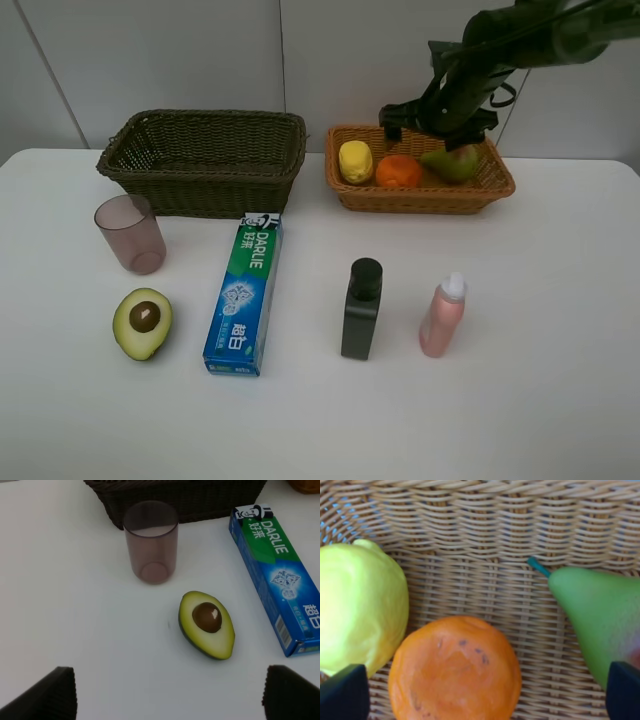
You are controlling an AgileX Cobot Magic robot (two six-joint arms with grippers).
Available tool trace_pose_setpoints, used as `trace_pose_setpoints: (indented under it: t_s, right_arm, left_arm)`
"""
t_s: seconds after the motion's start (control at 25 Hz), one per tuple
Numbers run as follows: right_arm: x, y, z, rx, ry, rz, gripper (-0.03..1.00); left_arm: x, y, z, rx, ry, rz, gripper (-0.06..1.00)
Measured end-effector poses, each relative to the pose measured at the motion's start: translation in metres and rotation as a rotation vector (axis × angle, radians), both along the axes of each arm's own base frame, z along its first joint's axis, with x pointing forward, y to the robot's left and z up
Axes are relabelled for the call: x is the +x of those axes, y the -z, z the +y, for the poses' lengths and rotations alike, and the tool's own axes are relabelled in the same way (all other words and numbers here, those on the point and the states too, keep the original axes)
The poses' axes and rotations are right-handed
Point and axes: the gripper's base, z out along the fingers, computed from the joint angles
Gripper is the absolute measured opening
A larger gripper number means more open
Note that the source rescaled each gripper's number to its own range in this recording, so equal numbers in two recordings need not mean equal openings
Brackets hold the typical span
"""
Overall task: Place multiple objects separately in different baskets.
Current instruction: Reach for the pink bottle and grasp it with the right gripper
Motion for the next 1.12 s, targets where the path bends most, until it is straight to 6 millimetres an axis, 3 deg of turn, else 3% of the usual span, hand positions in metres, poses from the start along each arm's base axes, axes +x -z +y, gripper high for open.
trace_pose_setpoints:
  t_s: [0.32,0.56,1.12]
  right_arm:
    - [-0.011,-0.031,-0.002,0.037,0.025,0.006,1.00]
    - [-0.033,-0.060,-0.002,0.030,0.028,0.035,1.00]
    - [-0.131,-0.051,-0.026,0.085,0.083,0.139,1.00]
  left_arm:
    - [0.000,0.000,0.000,0.000,0.000,0.000,0.98]
    - [0.000,0.000,0.000,0.000,0.000,0.000,0.98]
    - [0.000,0.000,0.000,0.000,0.000,0.000,0.98]
